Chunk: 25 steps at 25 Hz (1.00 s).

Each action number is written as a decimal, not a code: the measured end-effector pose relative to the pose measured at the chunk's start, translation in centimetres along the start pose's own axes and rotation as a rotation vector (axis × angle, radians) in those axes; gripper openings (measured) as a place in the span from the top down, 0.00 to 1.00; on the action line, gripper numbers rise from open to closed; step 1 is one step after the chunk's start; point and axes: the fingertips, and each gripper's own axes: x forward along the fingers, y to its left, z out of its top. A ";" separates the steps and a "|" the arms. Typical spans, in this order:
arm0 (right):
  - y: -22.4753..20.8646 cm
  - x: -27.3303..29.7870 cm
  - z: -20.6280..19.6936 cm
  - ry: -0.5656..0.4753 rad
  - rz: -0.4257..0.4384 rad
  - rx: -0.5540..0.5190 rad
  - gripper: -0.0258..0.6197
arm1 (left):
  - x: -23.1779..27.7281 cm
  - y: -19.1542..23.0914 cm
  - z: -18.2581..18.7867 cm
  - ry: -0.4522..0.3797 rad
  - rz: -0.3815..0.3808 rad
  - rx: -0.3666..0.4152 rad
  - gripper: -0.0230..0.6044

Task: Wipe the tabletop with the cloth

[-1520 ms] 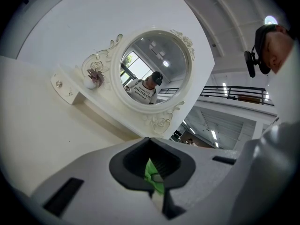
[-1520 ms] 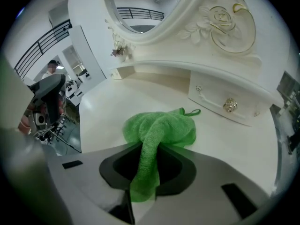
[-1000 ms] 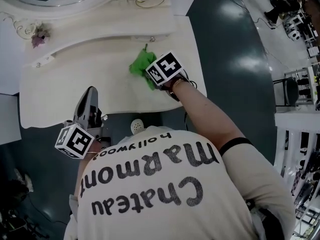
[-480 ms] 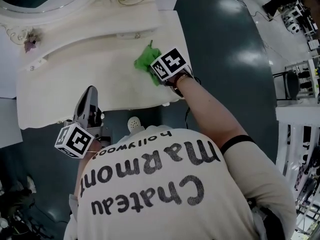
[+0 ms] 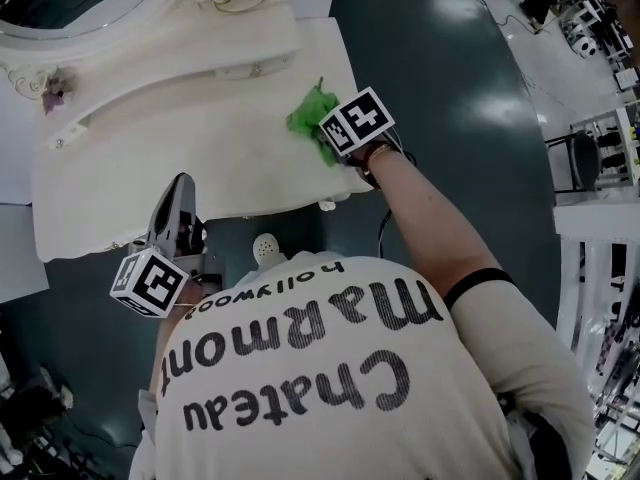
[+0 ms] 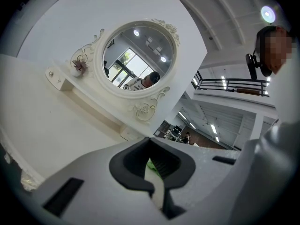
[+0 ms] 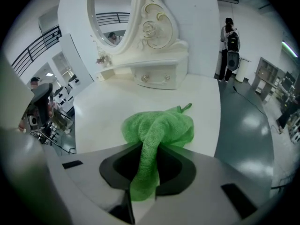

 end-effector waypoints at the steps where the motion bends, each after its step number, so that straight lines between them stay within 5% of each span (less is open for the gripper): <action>1: -0.3 -0.2 -0.2 0.001 -0.003 0.007 0.81 | 0.0 -0.1 0.0 -0.001 0.000 0.001 0.95; 25: -5.2 -3.4 -2.9 -0.108 -0.037 0.085 0.81 | -6.3 -1.8 -5.6 -0.035 0.144 -0.045 0.95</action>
